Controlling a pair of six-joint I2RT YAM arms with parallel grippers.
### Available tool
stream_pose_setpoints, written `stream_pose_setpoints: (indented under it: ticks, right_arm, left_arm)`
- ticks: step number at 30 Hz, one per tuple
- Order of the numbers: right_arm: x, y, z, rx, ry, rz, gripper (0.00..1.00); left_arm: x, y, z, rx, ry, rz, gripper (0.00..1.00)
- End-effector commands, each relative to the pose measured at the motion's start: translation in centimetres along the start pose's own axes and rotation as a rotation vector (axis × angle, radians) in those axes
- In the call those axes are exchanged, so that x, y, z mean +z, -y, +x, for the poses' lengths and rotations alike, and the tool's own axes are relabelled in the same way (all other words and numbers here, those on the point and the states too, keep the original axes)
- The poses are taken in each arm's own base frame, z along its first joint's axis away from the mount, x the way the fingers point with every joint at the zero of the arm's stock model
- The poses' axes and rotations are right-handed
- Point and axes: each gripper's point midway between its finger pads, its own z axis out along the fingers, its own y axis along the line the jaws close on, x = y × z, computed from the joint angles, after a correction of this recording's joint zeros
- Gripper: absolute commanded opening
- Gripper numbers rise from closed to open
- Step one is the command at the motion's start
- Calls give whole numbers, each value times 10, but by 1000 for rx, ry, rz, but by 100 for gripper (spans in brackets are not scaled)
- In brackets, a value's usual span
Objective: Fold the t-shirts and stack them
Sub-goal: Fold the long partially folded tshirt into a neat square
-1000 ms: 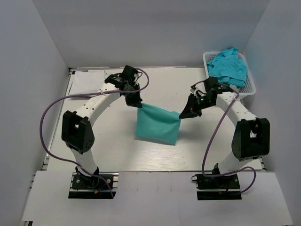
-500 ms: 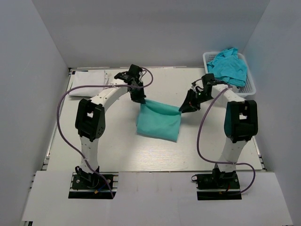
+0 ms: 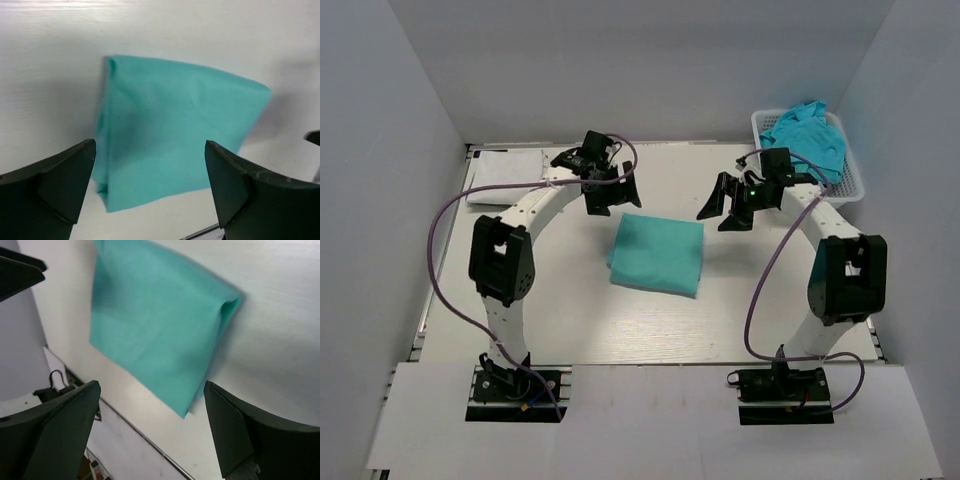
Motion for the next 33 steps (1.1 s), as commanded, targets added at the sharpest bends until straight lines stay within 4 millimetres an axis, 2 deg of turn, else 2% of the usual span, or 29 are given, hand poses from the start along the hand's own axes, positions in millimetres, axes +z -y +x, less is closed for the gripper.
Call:
stream_pose_setpoints:
  ticks: [1,2,3,4,6,7,8,9,11,12,14,15,17,19,22,24,26,27,28,30,31,32,33]
  right_arm:
    - [-8,-30,16,-31,28,-131,90]
    - [-11,-38,26,-37,25,-160,90]
    - [-8,-40,28,-40,40,-185,90]
    - [-3,-40,38,-39,22,-193,90]
    - [2,-43,44,-47,22,-218,90]
    - [4,-46,49,-48,9,-229,90]
    - [8,-47,51,-38,-2,-246,90]
    - [19,-39,64,-16,-31,-246,90]
    - [27,-40,70,8,-46,-286,90]
    - [39,-28,79,29,-58,-283,90]
    - [47,-19,86,56,-78,-275,90]
    - [55,-7,90,85,-98,-252,90]
    - [61,6,93,91,-107,-219,90]
    - [73,24,104,114,-147,-164,90]
    - [80,43,106,128,-156,-75,90]
    - [79,44,109,127,-166,-65,90]
    - [72,37,101,96,-144,-62,90]
    - [71,34,100,84,-145,-65,90]
    - [60,22,90,60,-123,-72,90]
    - [52,13,84,36,-108,-78,90]
    - [42,0,75,-4,-82,-89,90]
    - [33,-7,73,-16,-68,-93,90]
    - [22,-16,70,-43,-44,-100,90]
  left_arm:
    - [-39,49,21,5,12,280,100]
    - [-52,59,27,10,25,343,100]
    - [-56,69,40,13,-2,411,100]
    - [-47,66,52,-16,-15,435,100]
    - [-48,72,72,-14,-45,480,100]
    - [-42,63,84,-33,-71,463,100]
    - [-40,63,93,-30,-94,463,100]
    - [-33,58,99,-37,-113,449,100]
    - [-25,46,119,-40,-160,408,100]
    - [-17,37,131,-51,-192,384,100]
    - [-10,24,140,-52,-204,337,100]
    - [-3,13,149,-57,-226,314,100]
    - [4,2,159,-46,-246,286,100]
    - [10,-6,168,-32,-272,267,100]
    - [18,-17,173,-39,-290,237,100]
    - [19,-19,176,-42,-298,232,100]
    - [18,-25,173,-30,-279,193,100]
    - [10,-19,172,-12,-284,196,100]
    - [-1,-14,159,7,-240,200,100]
    - [-19,-10,151,41,-215,204,100]
    - [-28,-8,144,57,-187,201,100]
    - [-46,1,127,91,-122,222,100]
    - [-54,0,122,107,-95,203,100]
